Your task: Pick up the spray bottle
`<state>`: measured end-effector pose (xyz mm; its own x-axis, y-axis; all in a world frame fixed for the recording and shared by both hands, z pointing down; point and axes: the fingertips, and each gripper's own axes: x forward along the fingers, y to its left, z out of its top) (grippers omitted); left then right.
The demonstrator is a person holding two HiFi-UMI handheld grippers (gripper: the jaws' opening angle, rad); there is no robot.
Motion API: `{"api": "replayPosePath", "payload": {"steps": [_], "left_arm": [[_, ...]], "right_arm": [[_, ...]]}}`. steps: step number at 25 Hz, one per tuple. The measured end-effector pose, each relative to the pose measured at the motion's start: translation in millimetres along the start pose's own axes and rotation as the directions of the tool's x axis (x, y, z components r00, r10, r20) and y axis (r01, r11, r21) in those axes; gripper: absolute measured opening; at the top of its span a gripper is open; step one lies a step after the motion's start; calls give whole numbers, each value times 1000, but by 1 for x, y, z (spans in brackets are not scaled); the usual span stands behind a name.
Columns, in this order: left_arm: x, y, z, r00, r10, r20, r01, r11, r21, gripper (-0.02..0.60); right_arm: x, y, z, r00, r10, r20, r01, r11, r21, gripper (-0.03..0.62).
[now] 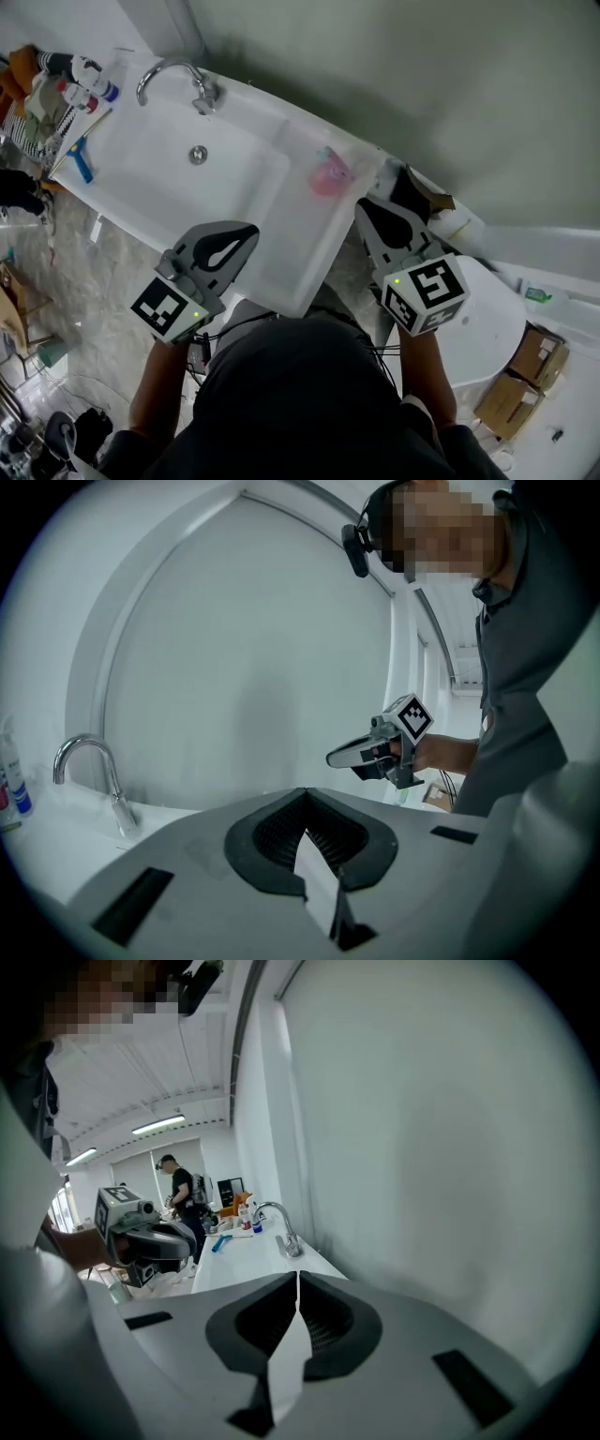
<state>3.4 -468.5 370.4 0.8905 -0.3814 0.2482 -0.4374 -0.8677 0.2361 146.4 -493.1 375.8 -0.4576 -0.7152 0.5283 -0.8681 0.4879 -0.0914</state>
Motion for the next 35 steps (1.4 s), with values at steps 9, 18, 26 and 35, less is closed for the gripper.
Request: {"api": "replayPosePath", "payload": {"steps": [9, 18, 26, 35], "left_arm": [[8, 19, -7, 995, 97, -4, -97, 995, -31, 3], [14, 24, -21, 990, 139, -26, -140, 988, -62, 3], [16, 34, -31, 984, 174, -34, -176, 980, -89, 3], [19, 47, -40, 979, 197, -52, -202, 973, -115, 3]], "right_arm": [[28, -26, -18, 997, 45, -64, -47, 999, -27, 12], [55, -38, -33, 988, 79, -135, -84, 996, -37, 157], [85, -40, -50, 974, 111, -196, -122, 992, -44, 215], [113, -48, -60, 958, 142, -250, -156, 987, -41, 221]]}}
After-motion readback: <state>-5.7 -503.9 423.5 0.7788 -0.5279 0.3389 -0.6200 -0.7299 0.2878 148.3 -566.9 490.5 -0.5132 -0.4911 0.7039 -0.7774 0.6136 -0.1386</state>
